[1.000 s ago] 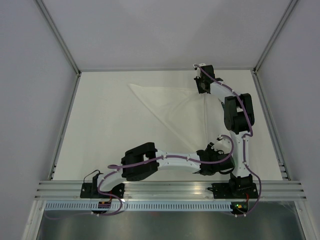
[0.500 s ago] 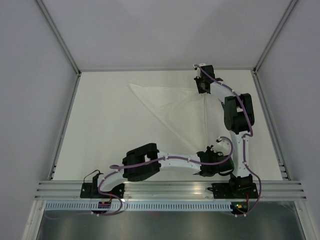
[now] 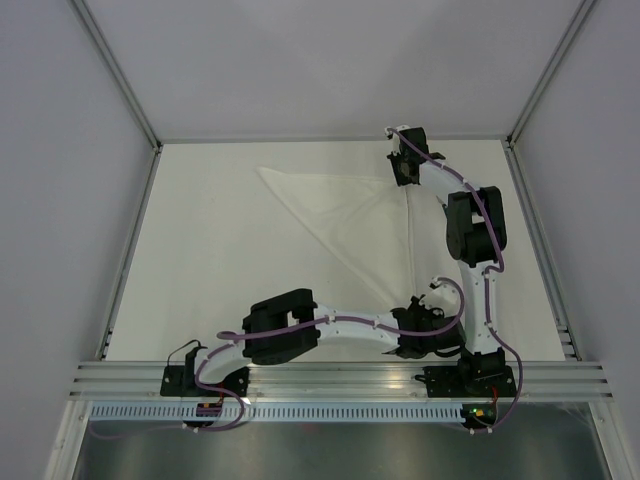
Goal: Fold the napkin, place the utensils inside, and roll it up
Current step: Smooth out the napkin at the center of the board.
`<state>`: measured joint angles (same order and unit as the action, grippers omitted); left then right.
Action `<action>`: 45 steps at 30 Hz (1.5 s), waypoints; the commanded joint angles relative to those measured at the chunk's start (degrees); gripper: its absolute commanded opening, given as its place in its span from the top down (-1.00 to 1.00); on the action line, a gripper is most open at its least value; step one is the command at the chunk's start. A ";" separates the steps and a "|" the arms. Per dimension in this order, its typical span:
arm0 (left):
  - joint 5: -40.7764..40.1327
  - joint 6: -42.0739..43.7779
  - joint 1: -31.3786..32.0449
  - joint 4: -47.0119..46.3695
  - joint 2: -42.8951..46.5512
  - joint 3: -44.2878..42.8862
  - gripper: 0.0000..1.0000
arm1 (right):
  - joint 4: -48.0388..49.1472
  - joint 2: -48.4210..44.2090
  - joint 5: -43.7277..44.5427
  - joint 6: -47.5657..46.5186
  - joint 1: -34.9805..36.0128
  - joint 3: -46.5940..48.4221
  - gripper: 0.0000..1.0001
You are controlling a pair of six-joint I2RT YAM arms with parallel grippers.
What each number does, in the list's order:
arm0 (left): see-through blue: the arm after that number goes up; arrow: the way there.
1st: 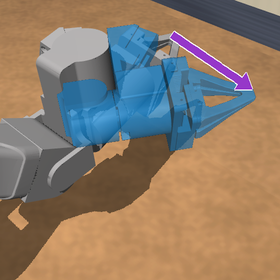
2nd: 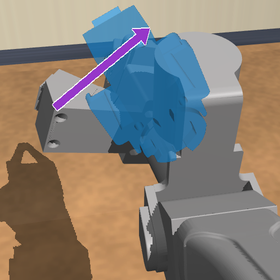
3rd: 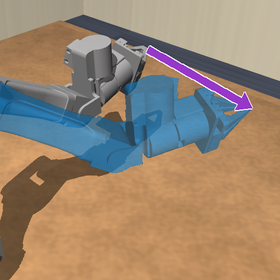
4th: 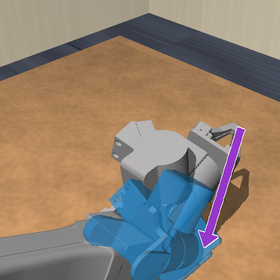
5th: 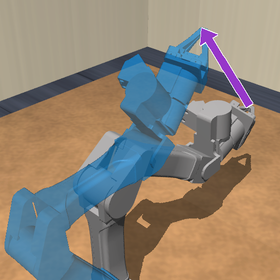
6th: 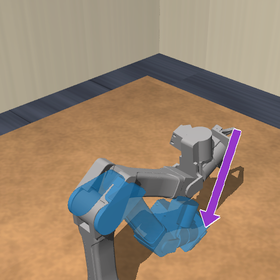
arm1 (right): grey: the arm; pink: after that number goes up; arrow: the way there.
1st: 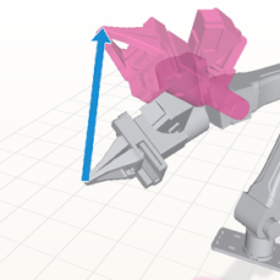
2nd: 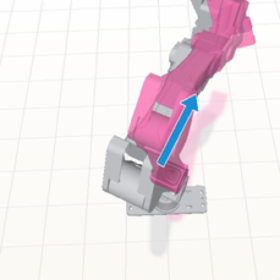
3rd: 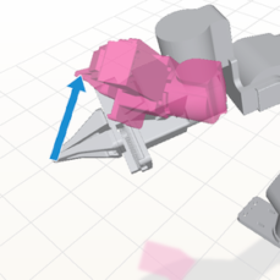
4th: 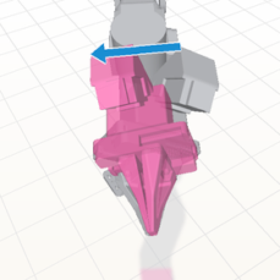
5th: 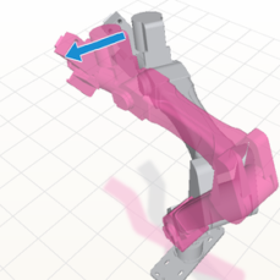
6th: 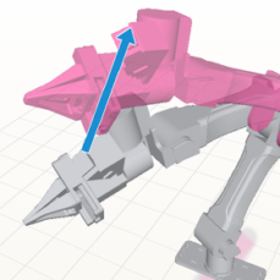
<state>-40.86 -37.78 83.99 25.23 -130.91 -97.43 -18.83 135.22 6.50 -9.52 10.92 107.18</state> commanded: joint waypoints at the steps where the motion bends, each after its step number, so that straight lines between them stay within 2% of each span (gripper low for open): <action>1: 0.96 -2.82 1.44 2.54 2.24 2.15 0.95 | -3.05 1.80 2.55 -1.12 -0.02 3.30 0.99; 21: 1.05 -5.81 3.64 2.54 6.11 6.72 0.95 | -4.90 3.65 4.75 -2.61 -0.02 7.43 0.99; 43: 1.57 -5.55 5.58 2.54 8.48 6.64 0.95 | -5.69 4.44 5.54 -3.14 -0.02 8.84 0.99; 45: 1.49 -5.81 5.58 2.54 9.09 6.90 0.73 | -5.69 4.35 5.63 -3.05 -0.02 8.84 0.99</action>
<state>-41.45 -41.04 87.79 27.14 -125.60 -90.78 -24.73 138.72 8.80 -11.46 11.35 114.30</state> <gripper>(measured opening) 0.090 0.009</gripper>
